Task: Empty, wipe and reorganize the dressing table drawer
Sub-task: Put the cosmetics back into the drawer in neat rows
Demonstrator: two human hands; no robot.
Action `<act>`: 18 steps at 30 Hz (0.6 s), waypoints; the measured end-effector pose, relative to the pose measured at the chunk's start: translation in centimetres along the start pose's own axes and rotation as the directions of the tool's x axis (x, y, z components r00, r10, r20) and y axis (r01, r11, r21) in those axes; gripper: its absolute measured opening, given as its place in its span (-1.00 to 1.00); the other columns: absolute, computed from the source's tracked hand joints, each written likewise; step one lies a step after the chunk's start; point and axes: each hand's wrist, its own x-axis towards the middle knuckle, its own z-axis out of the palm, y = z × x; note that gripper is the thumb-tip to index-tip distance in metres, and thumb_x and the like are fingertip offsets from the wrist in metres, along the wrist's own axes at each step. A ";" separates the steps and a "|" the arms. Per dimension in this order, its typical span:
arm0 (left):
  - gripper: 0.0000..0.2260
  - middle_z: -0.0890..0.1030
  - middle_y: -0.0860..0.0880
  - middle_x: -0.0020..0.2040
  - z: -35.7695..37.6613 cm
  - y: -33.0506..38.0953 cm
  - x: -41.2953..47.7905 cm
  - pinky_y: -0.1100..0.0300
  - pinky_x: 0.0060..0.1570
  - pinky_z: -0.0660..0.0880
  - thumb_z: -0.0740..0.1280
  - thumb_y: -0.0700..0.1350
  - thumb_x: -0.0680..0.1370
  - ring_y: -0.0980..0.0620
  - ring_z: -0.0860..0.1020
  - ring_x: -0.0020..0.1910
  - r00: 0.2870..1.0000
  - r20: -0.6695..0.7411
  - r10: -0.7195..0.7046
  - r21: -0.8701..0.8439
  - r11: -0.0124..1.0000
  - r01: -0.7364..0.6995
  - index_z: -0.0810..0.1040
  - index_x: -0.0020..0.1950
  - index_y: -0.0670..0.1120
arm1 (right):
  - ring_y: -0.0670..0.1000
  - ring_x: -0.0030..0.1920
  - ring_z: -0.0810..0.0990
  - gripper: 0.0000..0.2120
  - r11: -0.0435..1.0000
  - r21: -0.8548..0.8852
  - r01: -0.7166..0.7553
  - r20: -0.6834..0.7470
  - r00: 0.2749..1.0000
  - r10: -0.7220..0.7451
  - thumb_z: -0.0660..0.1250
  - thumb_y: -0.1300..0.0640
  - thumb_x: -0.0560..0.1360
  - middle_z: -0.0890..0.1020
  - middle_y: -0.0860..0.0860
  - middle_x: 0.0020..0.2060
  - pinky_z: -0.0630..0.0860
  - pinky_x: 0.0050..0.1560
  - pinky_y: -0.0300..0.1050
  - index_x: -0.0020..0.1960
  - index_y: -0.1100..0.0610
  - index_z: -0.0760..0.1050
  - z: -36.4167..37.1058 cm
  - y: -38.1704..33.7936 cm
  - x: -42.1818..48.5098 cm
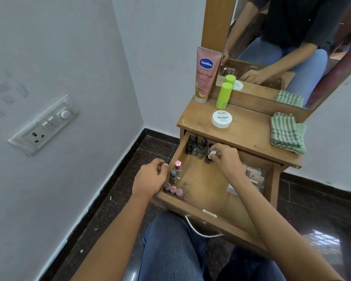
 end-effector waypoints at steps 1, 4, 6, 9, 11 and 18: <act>-0.73 0.62 0.09 -0.15 0.0 0.0 0.0 0.12 -0.09 0.53 0.19 0.08 0.62 0.11 0.57 -0.14 1.000 -0.001 0.001 -0.001 1.000 -0.001 0.53 0.23 0.03 | 0.10 -0.09 0.60 -0.87 1.000 -0.022 0.008 0.008 1.000 -0.008 0.36 0.26 0.47 0.61 0.10 -0.09 0.54 -0.05 0.03 0.01 0.16 0.55 0.3 0.2 0.0; -0.74 0.61 0.10 -0.16 0.0 0.0 0.1 0.14 -0.11 0.50 0.19 0.07 0.62 0.12 0.57 -0.15 1.000 -0.004 0.003 0.002 1.000 -0.003 0.53 0.23 0.02 | 0.14 -0.14 0.56 -0.90 0.994 -0.099 0.036 -0.005 0.999 -0.036 0.32 0.26 0.49 0.54 0.10 -0.13 0.52 -0.11 0.05 0.00 0.18 0.53 1.0 0.3 0.0; -0.74 0.59 0.12 -0.19 0.0 0.0 0.0 0.15 -0.13 0.49 0.19 0.07 0.63 0.13 0.56 -0.17 1.000 -0.008 0.003 0.003 1.000 -0.003 0.53 0.23 0.02 | 0.15 -0.14 0.54 -0.90 0.992 -0.116 0.044 -0.025 0.999 -0.047 0.31 0.26 0.50 0.52 0.10 -0.13 0.51 -0.13 0.05 0.01 0.20 0.53 1.2 0.1 0.1; -0.74 0.57 0.12 -0.22 0.0 0.1 0.0 0.16 -0.16 0.46 0.20 0.06 0.63 0.13 0.55 -0.19 1.000 -0.014 0.006 0.006 1.000 -0.006 0.53 0.24 0.00 | 0.16 -0.12 0.54 -0.85 0.990 -0.133 0.046 -0.036 0.998 -0.051 0.30 0.26 0.51 0.52 0.13 -0.09 0.52 -0.11 0.07 0.07 0.22 0.54 1.3 -0.4 0.3; -0.73 0.57 0.11 -0.20 0.0 0.1 0.0 0.17 -0.15 0.47 0.20 0.06 0.63 0.13 0.56 -0.18 1.000 -0.012 0.007 0.007 1.000 -0.007 0.53 0.25 0.00 | 0.17 -0.09 0.54 -0.83 0.989 -0.141 0.048 -0.038 0.998 -0.054 0.31 0.26 0.51 0.52 0.14 -0.05 0.53 -0.08 0.07 0.09 0.23 0.54 1.4 -0.6 0.4; -0.73 0.57 0.12 -0.21 0.0 0.1 0.0 0.15 -0.13 0.52 0.19 0.06 0.63 0.15 0.55 -0.19 1.000 -0.006 0.010 0.013 1.000 -0.010 0.52 0.25 0.00 | 0.22 -0.08 0.54 -0.81 0.973 -0.222 0.062 -0.035 0.997 -0.072 0.26 0.25 0.53 0.50 0.17 -0.03 0.42 -0.16 -0.05 0.13 0.26 0.50 1.7 -1.2 0.5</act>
